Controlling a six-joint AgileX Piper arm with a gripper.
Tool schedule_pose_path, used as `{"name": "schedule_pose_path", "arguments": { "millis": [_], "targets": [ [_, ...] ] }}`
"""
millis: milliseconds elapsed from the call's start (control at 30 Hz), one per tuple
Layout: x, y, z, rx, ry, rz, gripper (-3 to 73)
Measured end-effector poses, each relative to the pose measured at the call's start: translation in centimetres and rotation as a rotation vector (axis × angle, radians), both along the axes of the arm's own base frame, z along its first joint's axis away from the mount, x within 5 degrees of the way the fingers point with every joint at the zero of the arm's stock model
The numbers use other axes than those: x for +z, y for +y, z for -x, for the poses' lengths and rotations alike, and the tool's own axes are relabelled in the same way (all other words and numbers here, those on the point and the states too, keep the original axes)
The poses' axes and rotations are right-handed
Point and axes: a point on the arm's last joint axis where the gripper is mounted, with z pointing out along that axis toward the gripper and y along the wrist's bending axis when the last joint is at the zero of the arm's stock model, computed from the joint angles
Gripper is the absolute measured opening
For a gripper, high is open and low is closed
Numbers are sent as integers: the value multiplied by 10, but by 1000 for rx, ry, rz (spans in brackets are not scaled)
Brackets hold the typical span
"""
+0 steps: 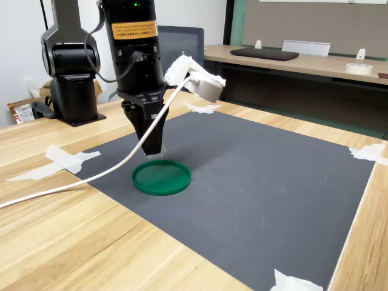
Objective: Grasp a white terminal and put it in the green lid.
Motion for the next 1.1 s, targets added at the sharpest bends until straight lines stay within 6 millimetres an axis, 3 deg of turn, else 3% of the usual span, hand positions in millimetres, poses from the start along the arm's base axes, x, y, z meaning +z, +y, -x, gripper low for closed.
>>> {"name": "schedule_pose_path", "arguments": {
  "millis": [300, 400, 600, 700, 800, 967, 1100],
  "targets": [
    [0, 0, -2, 33, -34, 6, 115],
    [-3, 0, -3, 41, -27, 4, 180],
    [-5, 2, -5, 32, -29, -23, 389],
    [-5, 4, -5, 20, -35, -43, 443],
    [-2, 6, -5, -2, -54, -73, 451],
    [20, 15, -2, -74, -146, -162, 449],
    [44, 24, 3, -117, -245, -236, 379]
  ]
}}
